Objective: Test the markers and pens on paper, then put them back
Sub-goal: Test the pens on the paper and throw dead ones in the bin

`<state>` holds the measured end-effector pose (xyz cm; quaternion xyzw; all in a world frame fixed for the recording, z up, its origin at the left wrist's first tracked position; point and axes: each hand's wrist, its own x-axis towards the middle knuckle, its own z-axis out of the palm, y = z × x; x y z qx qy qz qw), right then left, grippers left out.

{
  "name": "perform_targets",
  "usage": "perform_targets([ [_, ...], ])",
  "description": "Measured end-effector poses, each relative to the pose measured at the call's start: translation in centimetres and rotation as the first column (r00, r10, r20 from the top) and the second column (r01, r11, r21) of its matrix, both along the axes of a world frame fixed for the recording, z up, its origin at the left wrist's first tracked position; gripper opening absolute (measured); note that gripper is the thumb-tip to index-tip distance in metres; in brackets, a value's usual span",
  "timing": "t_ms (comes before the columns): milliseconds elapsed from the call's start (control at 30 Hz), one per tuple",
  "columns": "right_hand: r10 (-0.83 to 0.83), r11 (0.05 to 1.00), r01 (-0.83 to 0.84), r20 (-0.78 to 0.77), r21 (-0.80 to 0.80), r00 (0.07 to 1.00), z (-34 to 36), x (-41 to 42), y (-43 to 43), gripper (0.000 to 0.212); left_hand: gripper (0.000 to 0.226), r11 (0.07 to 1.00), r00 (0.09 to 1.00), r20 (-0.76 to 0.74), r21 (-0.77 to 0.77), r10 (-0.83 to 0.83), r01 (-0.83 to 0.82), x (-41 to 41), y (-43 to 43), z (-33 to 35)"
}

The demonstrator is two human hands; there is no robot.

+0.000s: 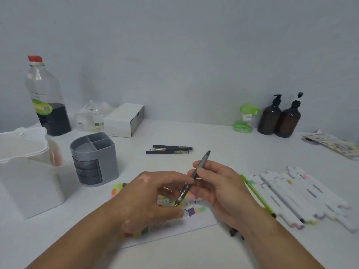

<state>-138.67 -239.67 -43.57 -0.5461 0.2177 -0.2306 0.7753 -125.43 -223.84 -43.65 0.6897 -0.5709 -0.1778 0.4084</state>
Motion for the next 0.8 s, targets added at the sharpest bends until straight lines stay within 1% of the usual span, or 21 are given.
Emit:
perform_targets([
  [167, 0.015, 1.0, -0.015, 0.015, 0.025, 1.0, 0.0, -0.3, 0.0, 0.015, 0.065, 1.0, 1.0, -0.008, 0.008, -0.009, 0.009, -0.3, 0.0, 0.3],
  [267, 0.042, 0.999, -0.043, 0.023, 0.031, 0.999, -0.2, -0.1, 0.5, 0.015, 0.061, 1.0, 0.999, -0.045, -0.007, 0.008, -0.008, -0.3, 0.0, 0.4],
  [433, 0.034, 0.999, -0.034, 0.038, -0.001, 0.999, -0.1, 0.0, 1.0, 0.015, 0.053, 0.994, 0.993, -0.118, -0.105, -0.022, 0.009, -0.4, -0.1, 0.4],
  [500, 0.03, 0.999, -0.029, 0.034, -0.036, 0.999, 0.0, -0.1, 1.0, 0.014, 0.051, 0.993, 0.988, -0.137, -0.107, -0.065, 0.051, -0.5, -0.1, 0.5],
  [567, 0.005, 0.993, -0.005, 0.003, -0.115, 1.0, 0.1, -0.1, 1.0, 0.015, 0.046, 0.991, 0.983, -0.152, -0.092, -0.107, 0.094, -0.6, 0.1, 0.6],
  [633, -0.073, 0.97, 0.062, -0.04, -0.235, 0.996, 0.2, -0.2, 0.8, 0.025, 0.04, 0.989, 0.979, -0.16, -0.096, -0.128, 0.114, -0.5, 0.2, 0.6],
  [667, -0.123, 0.943, 0.098, -0.06, -0.32, 0.991, 0.2, -0.4, 0.6, 0.036, 0.037, 0.988, 0.976, -0.174, -0.105, -0.128, 0.111, -0.5, 0.2, 0.6],
  [700, -0.166, 0.89, 0.118, -0.072, -0.44, 0.984, 0.1, -0.7, 0.4, 0.047, 0.035, 0.988, 0.973, -0.198, -0.116, -0.122, 0.1, -0.4, 0.2, 0.6],
  [733, -0.199, 0.794, 0.112, -0.081, -0.598, 0.977, 0.1, -1.0, 0.3, 0.057, 0.033, 0.988, 0.965, -0.232, -0.127, -0.119, 0.092, -0.3, 0.2, 0.6],
  [767, -0.226, 0.653, 0.08, -0.093, -0.753, 0.97, 0.0, -1.2, 0.2, 0.063, 0.032, 0.987, 0.955, -0.269, -0.135, -0.125, 0.091, -0.3, 0.2, 0.6],
  [800, -0.246, 0.5, 0.042, -0.096, -0.865, 0.964, -0.1, -1.2, 0.3, 0.063, 0.032, 0.984, 0.94, -0.31, -0.149, -0.145, 0.103, -0.3, 0.2, 0.6],
])
